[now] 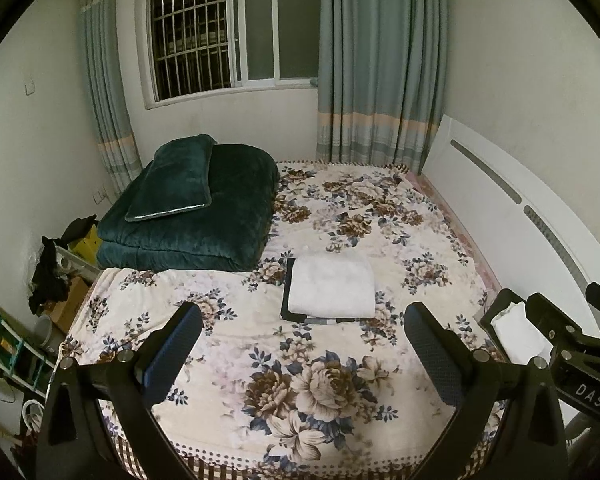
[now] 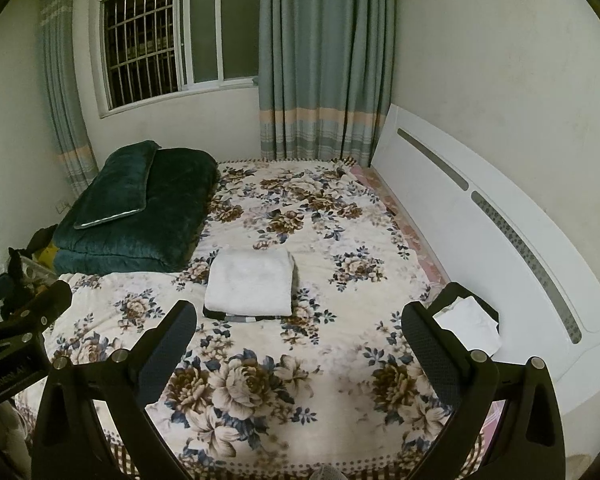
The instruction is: Fold small clothes
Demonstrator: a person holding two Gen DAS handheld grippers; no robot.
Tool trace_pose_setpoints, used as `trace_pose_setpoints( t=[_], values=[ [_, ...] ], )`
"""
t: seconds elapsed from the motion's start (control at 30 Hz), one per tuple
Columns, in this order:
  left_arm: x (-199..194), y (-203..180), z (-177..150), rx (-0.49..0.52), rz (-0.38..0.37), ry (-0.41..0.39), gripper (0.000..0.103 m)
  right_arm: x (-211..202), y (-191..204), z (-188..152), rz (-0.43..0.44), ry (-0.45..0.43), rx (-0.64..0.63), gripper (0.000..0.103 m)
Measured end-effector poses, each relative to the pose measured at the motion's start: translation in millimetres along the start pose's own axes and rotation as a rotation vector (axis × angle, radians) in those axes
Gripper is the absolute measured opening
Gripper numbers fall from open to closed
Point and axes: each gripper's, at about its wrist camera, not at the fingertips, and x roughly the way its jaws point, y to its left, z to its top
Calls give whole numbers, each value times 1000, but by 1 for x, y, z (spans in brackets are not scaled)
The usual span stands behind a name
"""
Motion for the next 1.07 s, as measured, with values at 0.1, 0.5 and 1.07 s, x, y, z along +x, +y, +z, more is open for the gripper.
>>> trace_pose_setpoints(
  t=[0.1,0.5,1.07],
  values=[
    [1,0,-1,1,0,2,103,-2,1,-1,1,-1,2,103],
    [0,0,-1,2,1,0,103,-2,0,-3,-4,0,5,103],
    [-6,-2,7,2,12,-19,103,-3,4,-4,-5,-5,7,103]
  ],
)
